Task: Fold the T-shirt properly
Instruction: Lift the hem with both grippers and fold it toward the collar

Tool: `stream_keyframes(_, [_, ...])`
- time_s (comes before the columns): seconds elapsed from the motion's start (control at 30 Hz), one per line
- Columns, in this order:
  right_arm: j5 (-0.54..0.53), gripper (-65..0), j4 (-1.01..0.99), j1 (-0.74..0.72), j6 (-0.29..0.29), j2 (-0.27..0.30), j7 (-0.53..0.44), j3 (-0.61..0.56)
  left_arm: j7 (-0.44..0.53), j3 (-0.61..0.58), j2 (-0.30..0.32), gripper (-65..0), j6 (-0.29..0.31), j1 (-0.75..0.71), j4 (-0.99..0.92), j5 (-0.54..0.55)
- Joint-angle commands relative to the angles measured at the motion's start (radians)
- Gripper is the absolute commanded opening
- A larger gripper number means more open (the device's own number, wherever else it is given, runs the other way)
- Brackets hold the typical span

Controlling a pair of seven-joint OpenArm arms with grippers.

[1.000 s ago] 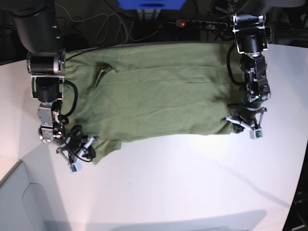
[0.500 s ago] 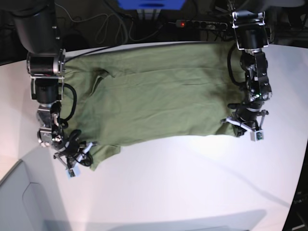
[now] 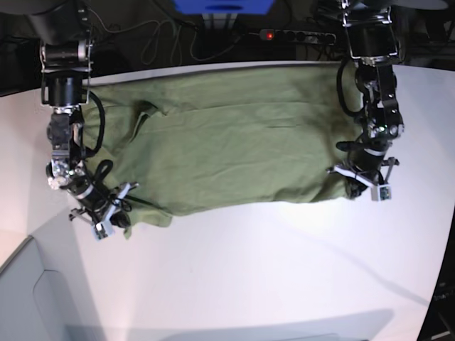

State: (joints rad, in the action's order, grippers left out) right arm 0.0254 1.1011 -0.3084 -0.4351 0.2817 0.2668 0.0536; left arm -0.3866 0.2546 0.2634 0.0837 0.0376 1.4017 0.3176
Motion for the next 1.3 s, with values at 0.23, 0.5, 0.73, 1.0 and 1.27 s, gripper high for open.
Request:
stream_keyframes(0.23, [-0.015, -64.9, 0.202, 0.102, 0.008, 0.018, -0.028, 0.098, 0.027, 0.071, -0.013, -65.0, 0.003, -0.055, 0.104, 0.008])
stream_keyframes(0.5, [-0.015, -64.9, 0.304, 0.205, 0.008, 0.018, -0.028, 0.108, 0.028, 0.071, -0.04, -65.0, 0.001, -0.123, 0.176, 0.008])
stream_keyframes(0.73, [-0.015, -64.9, 0.32, 0.28, 0.008, 0.02, -0.033, 0.134, 0.036, 0.094, -0.06, -65.0, 0.004, -0.192, 0.216, 0.008])
stream_keyframes(1.0, [-0.015, -64.9, 0.32, 0.328, 0.008, 0.018, -0.034, 0.182, 0.036, 0.142, -0.082, -65.0, 0.008, -0.222, 0.218, 0.008])
stream_keyframes(1.27, [-0.015, -64.9, 0.32, 0.358, 0.008, 0.018, -0.036, 0.203, 0.036, 0.14, -0.082, -65.0, 0.008, -0.247, 0.23, 0.008])
